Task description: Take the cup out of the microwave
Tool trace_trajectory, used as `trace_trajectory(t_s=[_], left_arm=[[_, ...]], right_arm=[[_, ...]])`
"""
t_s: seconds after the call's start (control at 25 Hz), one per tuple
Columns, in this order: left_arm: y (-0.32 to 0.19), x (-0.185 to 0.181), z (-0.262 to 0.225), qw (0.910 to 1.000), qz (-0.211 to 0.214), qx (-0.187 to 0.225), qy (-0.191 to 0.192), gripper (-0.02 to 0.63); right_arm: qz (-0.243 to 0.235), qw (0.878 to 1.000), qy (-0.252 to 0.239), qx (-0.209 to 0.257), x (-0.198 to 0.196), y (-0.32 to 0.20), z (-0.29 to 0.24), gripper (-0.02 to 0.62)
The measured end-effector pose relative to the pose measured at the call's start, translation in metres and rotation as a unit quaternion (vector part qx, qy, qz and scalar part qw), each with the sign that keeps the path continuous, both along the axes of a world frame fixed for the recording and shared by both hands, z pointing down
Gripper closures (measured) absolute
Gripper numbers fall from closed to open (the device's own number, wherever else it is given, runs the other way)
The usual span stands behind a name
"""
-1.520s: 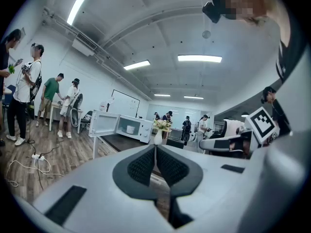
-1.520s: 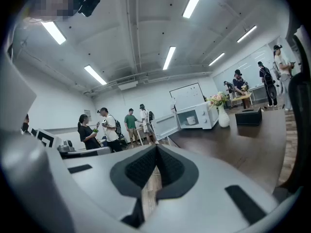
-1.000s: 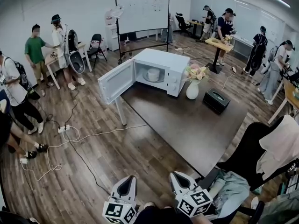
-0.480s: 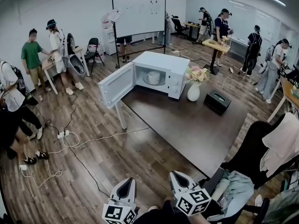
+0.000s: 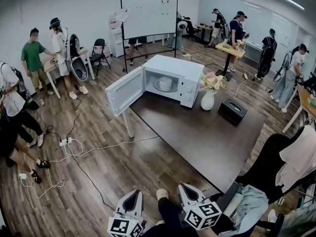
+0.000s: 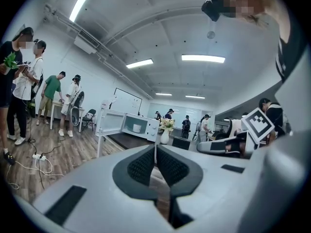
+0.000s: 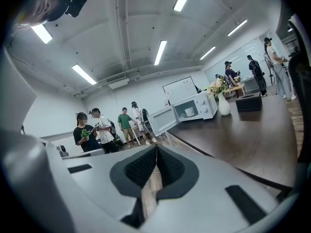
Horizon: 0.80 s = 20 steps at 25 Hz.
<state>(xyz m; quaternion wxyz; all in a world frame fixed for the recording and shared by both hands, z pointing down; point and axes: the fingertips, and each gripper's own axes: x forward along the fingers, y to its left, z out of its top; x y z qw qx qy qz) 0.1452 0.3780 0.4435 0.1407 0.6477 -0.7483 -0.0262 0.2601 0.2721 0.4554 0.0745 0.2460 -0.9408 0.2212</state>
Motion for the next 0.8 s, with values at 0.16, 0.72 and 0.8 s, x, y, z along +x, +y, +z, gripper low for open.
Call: trace_trajectory(t_s=[0.16, 0.72, 0.8], left_arm=[[-0.018, -0.016, 0.003, 1.0000, -0.002, -0.005, -0.006, 0.594], [-0.139, -0.095, -0.010, 0.9998, 0.005, 0.010, -0.016, 0.594], [-0.153, -0.105, -0.013, 0.9998, 0.002, 0.011, -0.016, 0.592]], right_arm=[[0.007, 1.000, -0.001, -0.015, -0.015, -0.024, 0.008, 0.601], [-0.017, 1.000, -0.008, -0.002, -0.105, -0.130, -0.005, 0.601], [-0.022, 1.000, -0.011, 0.000, -0.117, -0.144, -0.008, 0.601]])
